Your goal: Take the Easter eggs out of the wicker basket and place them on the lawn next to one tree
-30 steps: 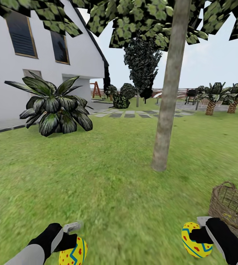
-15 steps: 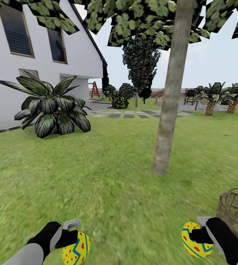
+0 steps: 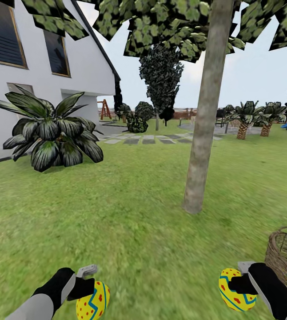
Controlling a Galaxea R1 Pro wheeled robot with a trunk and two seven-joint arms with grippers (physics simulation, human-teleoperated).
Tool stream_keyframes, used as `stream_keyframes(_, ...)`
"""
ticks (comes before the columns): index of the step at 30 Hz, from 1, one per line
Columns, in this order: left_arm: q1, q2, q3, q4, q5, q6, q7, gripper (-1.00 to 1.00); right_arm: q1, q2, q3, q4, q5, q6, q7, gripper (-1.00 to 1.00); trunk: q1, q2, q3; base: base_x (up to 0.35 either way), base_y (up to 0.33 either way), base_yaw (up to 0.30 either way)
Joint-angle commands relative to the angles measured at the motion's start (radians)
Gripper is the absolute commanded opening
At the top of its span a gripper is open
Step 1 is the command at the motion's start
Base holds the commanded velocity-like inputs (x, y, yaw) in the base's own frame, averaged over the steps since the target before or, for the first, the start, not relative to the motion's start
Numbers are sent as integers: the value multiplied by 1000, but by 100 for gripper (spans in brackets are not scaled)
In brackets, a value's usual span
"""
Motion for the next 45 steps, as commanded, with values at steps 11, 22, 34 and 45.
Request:
stream_keyframes(11, 0, 0, 8, -1, -10, 0, -6, -100, -1, 1, 0, -1, 1, 5, 4, -100, 1, -1, 11, 273, 220, -246)
stream_keyframes(22, 0, 0, 10, 0, -10, 0, -6, -100, -1, 1, 0, -1, 1, 5, 4, -100, 1, -1, 24, 298, 205, -237)
stream_keyframes(34, 0, -3, 9, 0, -10, 0, -6, -100, -1, 1, 1, -1, 1, 5, 4, -100, 1, -1, 38, 299, 198, -236)
stream_keyframes(45, 0, -11, 8, 0, -12, 0, -6, -100, -1, 1, 1, -1, 3, 5, 3, -100, 1, -1, 51, 306, 191, -227)
